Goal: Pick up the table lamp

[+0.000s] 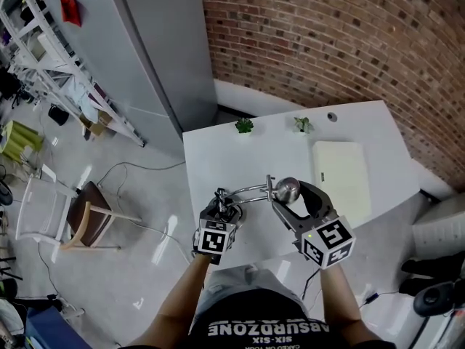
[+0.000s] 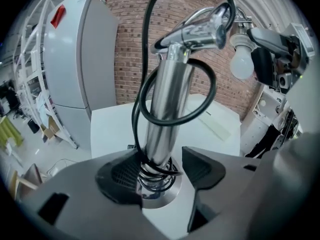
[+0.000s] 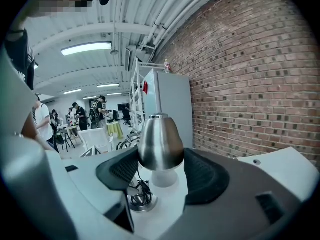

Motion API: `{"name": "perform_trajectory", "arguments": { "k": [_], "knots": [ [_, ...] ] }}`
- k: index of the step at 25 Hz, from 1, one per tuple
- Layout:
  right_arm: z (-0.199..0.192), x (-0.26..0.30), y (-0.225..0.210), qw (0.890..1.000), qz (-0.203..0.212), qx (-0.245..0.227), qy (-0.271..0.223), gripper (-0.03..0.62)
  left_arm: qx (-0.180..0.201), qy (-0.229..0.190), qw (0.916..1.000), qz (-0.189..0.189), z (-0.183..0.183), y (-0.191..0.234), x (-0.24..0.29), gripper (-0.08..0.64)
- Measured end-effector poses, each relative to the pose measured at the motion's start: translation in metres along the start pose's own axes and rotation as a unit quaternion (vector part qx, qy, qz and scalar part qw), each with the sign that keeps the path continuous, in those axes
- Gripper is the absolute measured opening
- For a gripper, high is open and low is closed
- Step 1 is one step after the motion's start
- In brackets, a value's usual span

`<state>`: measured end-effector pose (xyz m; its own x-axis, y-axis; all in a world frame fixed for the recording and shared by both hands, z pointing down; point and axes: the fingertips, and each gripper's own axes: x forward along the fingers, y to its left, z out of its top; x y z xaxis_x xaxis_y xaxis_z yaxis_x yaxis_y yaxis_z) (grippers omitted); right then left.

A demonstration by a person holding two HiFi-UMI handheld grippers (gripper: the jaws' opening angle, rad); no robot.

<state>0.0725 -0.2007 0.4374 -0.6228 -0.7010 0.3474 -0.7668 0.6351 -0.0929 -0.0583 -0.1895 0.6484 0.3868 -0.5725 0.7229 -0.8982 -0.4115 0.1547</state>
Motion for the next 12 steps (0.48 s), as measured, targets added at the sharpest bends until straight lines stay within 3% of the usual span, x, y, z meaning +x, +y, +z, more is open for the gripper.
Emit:
{"name": "perform_trajectory", "arguments": {
  "k": [5,12],
  "knots": [
    [0.0,0.001,-0.001,1.0,-0.002,0.007,-0.004,0.278,-0.011,-0.012,0.9998,0.015,0.002,0.01,0.004,0.201],
    [-0.003,0.001,-0.002,1.0,-0.003,0.022,-0.015,0.278,-0.008,-0.024,0.9996,-0.013,-0.002,0.01,0.011,0.195]
  ]
}}
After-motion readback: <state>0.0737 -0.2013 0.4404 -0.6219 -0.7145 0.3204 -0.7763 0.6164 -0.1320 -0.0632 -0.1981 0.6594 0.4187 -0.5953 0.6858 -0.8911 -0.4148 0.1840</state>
